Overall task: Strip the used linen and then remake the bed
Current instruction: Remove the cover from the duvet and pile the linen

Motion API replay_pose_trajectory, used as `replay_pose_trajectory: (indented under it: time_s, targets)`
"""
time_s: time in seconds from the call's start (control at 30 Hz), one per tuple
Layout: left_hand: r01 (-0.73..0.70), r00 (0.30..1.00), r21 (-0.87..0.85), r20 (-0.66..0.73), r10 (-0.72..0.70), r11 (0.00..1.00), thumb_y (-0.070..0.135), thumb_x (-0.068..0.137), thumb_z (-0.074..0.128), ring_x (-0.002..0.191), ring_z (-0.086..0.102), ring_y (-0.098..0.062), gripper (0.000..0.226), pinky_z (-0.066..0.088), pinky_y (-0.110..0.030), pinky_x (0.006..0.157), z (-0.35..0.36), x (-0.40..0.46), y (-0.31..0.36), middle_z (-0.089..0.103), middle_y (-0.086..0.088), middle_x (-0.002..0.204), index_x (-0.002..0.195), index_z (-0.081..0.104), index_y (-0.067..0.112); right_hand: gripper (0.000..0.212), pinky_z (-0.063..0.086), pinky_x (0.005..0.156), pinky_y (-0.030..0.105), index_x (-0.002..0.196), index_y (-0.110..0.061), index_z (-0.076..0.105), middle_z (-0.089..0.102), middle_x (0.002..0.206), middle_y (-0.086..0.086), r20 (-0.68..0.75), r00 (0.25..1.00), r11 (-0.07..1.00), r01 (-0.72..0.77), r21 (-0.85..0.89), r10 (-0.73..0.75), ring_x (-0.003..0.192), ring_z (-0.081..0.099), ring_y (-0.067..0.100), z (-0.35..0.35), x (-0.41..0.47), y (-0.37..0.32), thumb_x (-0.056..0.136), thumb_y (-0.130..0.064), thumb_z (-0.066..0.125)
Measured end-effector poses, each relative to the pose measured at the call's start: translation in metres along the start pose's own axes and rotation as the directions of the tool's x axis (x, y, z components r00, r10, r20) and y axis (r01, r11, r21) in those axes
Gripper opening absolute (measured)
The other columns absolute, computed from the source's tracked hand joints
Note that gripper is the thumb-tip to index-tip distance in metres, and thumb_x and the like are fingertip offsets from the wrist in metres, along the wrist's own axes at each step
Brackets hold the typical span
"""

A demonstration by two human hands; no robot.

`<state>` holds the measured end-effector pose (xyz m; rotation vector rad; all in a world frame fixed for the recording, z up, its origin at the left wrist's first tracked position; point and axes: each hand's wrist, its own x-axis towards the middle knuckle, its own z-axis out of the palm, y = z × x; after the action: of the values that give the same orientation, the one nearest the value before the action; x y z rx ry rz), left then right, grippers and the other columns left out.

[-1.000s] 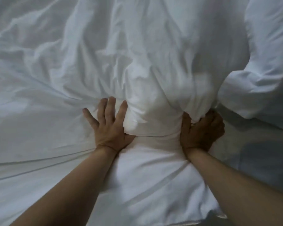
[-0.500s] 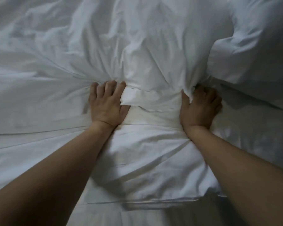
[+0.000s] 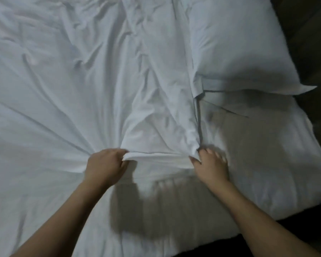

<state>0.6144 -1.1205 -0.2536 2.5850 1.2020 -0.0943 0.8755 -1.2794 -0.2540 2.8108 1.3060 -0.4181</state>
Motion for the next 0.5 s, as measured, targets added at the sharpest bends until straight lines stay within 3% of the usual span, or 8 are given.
replay_pose_trajectory:
  time_s: [0.07, 0.1, 0.17, 0.23, 0.3, 0.4, 0.47, 0.5]
  targets:
    - [0.007, 0.989, 0.061, 0.15, -0.016, 0.998, 0.058, 0.086, 0.036, 0.09, 0.065, -0.026, 0.044, 0.051, -0.036, 0.069, 0.03, -0.014, 0.004, 0.067, 0.003, 0.097, 0.105, 0.064, 0.029, 0.047, 0.043, 0.098, 0.04, 0.125, -0.02, 0.055, 0.051, 0.131, 0.012, 0.33, 0.926, 0.969, -0.227, 0.1, 0.183, 0.118, 0.052, 0.034, 0.012, 0.003, 0.009, 0.086, -0.047, 0.058]
    - [0.003, 0.987, 0.097, 0.159, -0.019, 0.995, 0.059, 0.082, 0.039, 0.089, 0.063, -0.03, 0.047, 0.051, -0.039, 0.07, 0.043, -0.018, 0.007, 0.064, 0.0, 0.097, 0.104, 0.062, 0.024, 0.059, 0.042, 0.101, 0.039, 0.131, -0.019, 0.048, 0.044, 0.137, 0.013, 0.43, 0.877, 0.93, -0.317, 0.185, 0.213, 0.122, 0.048, 0.034, 0.013, 0.011, 0.01, 0.08, -0.044, 0.063]
    - [0.034, 0.995, 0.161, 0.092, -0.049, 0.986, 0.063, 0.072, 0.05, 0.09, 0.058, -0.031, 0.055, 0.047, -0.044, 0.073, 0.063, -0.022, 0.019, 0.056, -0.004, 0.103, 0.105, 0.056, 0.02, 0.105, 0.04, 0.105, 0.042, 0.145, -0.017, 0.027, 0.034, 0.145, 0.011, 0.52, 0.829, 0.789, -0.455, 0.413, 0.206, 0.128, 0.041, 0.031, 0.006, 0.03, 0.007, 0.057, -0.051, 0.073]
    - [0.025, 0.999, 0.155, 0.024, -0.029, 0.988, 0.065, 0.059, 0.059, 0.098, 0.051, -0.029, 0.067, 0.042, -0.05, 0.078, 0.07, -0.022, 0.036, 0.048, -0.003, 0.113, 0.111, 0.049, 0.024, 0.139, 0.044, 0.1, 0.038, 0.154, -0.021, 0.003, 0.028, 0.153, 0.0, 0.544, 0.82, 0.533, -0.545, 0.647, 0.178, 0.131, 0.041, 0.023, 0.001, 0.048, 0.004, 0.047, -0.068, 0.078]
    - [0.001, 1.0, 0.154, 0.03, -0.006, 0.988, 0.063, 0.05, 0.065, 0.101, 0.048, -0.029, 0.076, 0.039, -0.053, 0.08, 0.072, -0.021, 0.047, 0.046, -0.004, 0.115, 0.112, 0.048, 0.022, 0.124, 0.049, 0.087, 0.03, 0.155, -0.011, 0.003, 0.034, 0.143, -0.004, 0.548, 0.813, 0.392, -0.578, 0.716, 0.198, 0.124, 0.048, 0.016, -0.005, 0.057, -0.008, 0.068, -0.069, 0.071]
    - [-0.009, 0.997, 0.118, 0.081, -0.001, 0.993, 0.047, 0.06, 0.073, 0.093, 0.056, -0.03, 0.051, 0.039, -0.04, 0.075, 0.06, -0.012, 0.05, 0.058, -0.007, 0.102, 0.096, 0.056, 0.015, 0.102, 0.048, 0.097, 0.036, 0.143, 0.003, 0.04, 0.055, 0.135, 0.014, 0.506, 0.832, 0.512, -0.543, 0.665, 0.226, 0.118, 0.058, 0.027, -0.016, 0.061, -0.036, 0.07, -0.057, 0.078]
    - [0.071, 0.993, -0.125, 0.107, -0.057, 0.99, 0.038, 0.074, 0.065, 0.083, 0.061, -0.031, 0.023, 0.037, -0.033, 0.065, 0.045, -0.007, 0.041, 0.065, -0.007, 0.087, 0.077, 0.054, 0.018, 0.072, 0.048, 0.092, 0.031, 0.132, 0.006, 0.051, 0.061, 0.123, 0.009, 0.416, 0.892, 0.589, -0.434, 0.681, 0.176, 0.109, 0.06, 0.023, -0.029, 0.051, -0.062, 0.08, -0.037, 0.077]
    - [0.114, 0.984, -0.299, 0.168, -0.066, 0.947, 0.037, 0.074, 0.058, 0.076, 0.061, -0.03, 0.02, 0.035, -0.031, 0.061, 0.033, -0.01, 0.033, 0.065, -0.005, 0.079, 0.068, 0.049, 0.021, 0.059, 0.048, 0.086, 0.028, 0.125, 0.004, 0.057, 0.062, 0.112, 0.003, 0.366, 0.92, 0.613, -0.371, 0.698, 0.14, 0.101, 0.061, 0.019, -0.037, 0.042, -0.077, 0.081, -0.031, 0.076]
